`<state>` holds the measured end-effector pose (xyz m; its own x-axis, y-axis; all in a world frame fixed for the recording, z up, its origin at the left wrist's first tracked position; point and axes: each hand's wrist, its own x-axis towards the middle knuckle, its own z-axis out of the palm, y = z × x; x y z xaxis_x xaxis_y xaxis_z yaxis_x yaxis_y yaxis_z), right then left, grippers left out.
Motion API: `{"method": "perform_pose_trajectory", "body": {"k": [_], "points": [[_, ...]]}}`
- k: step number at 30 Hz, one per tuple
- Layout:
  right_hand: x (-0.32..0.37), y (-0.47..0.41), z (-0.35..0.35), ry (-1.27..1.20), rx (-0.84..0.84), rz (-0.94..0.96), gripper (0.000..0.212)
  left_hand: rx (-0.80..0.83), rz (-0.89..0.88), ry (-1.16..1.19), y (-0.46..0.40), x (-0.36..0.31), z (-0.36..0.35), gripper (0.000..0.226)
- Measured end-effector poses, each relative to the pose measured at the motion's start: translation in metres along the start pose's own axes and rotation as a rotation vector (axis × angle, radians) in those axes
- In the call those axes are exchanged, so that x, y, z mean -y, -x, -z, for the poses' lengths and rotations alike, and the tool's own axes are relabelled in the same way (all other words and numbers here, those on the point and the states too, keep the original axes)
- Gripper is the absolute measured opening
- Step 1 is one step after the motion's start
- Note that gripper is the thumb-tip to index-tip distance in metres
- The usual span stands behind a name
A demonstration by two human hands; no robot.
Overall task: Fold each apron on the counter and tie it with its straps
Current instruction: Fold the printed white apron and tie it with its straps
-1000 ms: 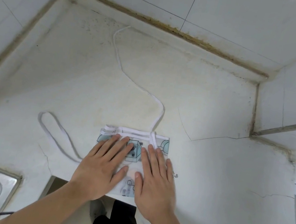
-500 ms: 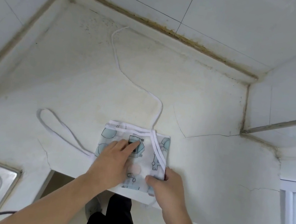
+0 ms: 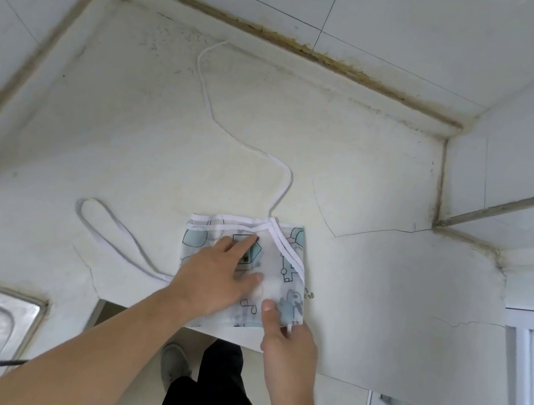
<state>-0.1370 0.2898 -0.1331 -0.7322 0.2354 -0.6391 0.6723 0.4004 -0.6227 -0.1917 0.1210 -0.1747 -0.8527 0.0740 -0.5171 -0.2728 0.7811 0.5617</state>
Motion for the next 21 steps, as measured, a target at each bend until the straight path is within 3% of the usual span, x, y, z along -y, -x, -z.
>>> {"method": "perform_pose_trajectory", "body": {"k": [5,13,15,17,19,21], "points": [[-0.031,0.013,0.010,-0.175,-0.067,-0.061,0.041,-0.007,0.005,-0.278,-0.001,-0.011,-0.009,0.095],[-0.086,0.017,0.020,0.171,-0.021,-0.128,0.042,0.029,0.017,-0.356,-0.002,-0.017,-0.008,0.098],[-0.074,0.013,0.029,0.396,-0.010,-0.133,0.037,0.032,0.018,-0.366,-0.002,-0.018,-0.007,0.098],[-0.054,0.007,0.037,0.594,-0.088,-0.026,0.025,0.033,0.019,-0.372,-0.001,-0.019,-0.008,0.098],[-0.031,0.002,0.042,0.554,-0.201,0.126,0.012,0.025,0.018,-0.360,-0.001,-0.019,-0.008,0.099],[-0.010,-0.006,0.039,0.472,-0.150,0.149,0.019,0.025,0.019,-0.353,0.000,-0.020,-0.007,0.099]]}}
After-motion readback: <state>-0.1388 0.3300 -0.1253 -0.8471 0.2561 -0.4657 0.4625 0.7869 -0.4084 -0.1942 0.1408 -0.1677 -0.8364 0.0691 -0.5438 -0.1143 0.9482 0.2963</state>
